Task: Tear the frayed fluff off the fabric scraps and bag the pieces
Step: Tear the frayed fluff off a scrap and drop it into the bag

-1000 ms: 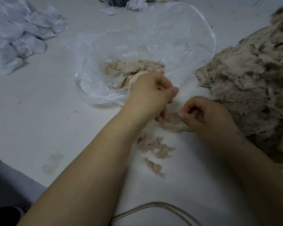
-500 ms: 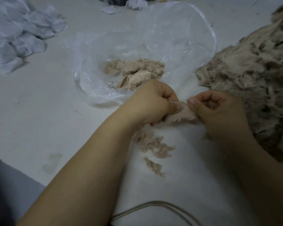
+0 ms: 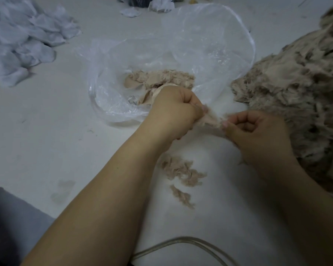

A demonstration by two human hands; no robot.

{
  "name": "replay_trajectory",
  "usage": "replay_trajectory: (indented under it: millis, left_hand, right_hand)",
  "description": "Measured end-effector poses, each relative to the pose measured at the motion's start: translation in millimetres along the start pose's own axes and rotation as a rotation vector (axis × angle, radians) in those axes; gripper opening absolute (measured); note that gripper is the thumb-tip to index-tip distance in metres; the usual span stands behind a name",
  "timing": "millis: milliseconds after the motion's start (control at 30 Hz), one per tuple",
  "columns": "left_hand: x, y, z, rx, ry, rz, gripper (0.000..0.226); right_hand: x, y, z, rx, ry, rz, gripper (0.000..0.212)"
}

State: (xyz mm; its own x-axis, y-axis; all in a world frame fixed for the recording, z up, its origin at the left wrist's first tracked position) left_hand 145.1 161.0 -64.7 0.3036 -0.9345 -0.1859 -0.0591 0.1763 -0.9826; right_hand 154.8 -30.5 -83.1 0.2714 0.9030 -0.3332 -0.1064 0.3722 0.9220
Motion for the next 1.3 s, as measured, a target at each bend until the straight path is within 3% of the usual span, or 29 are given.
replay_trajectory:
  millis: [100,200,233,333,400,567,700,833,933,1300]
  left_hand:
    - [-4,-2,2,0.011,-0.024,-0.065,0.033]
    - [2,-5,-3,0.058,0.002,-0.016,0.033]
    - [3,-5,-4,0.060,0.007,-0.001,0.033]
    - [5,-3,-3,0.046,0.031,0.035,0.029]
    - [9,-2,-4,0.049,0.085,0.089,0.026]
    - [18,3,-11,-0.001,0.201,0.118,0.029]
    - [15,3,-9,-0.032,0.179,0.073,0.033]
    - [11,0,-6,0.005,0.149,0.062,0.036]
    - [18,-2,-12,0.073,0.230,0.173,0.028]
    - [10,5,-3,-0.018,0.135,0.027,0.028]
  right_hand:
    - [11,6,-4,-0.024,0.188,0.071,0.014]
    - [41,25,-41,-0.111,0.700,0.051,0.023]
    - [46,25,-50,-0.126,0.785,0.026,0.026]
    - [44,20,-37,0.043,0.636,0.142,0.019]
    - [37,14,-27,0.176,0.482,0.255,0.029]
    - [26,7,-16,0.163,0.278,0.266,0.021]
    - [21,3,-9,0.177,0.229,0.230,0.030]
    - [21,5,-11,0.145,0.260,0.230,0.019]
    - [23,11,-14,0.126,0.290,0.273,0.017]
    - [2,-1,-2,0.176,0.039,0.256,0.024]
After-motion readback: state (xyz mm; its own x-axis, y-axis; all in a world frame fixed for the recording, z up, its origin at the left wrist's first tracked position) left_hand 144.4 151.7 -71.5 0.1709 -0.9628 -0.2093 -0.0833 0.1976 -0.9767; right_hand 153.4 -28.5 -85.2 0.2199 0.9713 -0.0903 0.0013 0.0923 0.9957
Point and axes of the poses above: each hand's wrist, its own z-axis towards the middle knuckle, its own x-axis out of the palm, y = z × x, the point moved 9 cm from there along z, towards the middle knuckle, and after that the axes turned 12 degrees about -y, right-handed, at the moved point
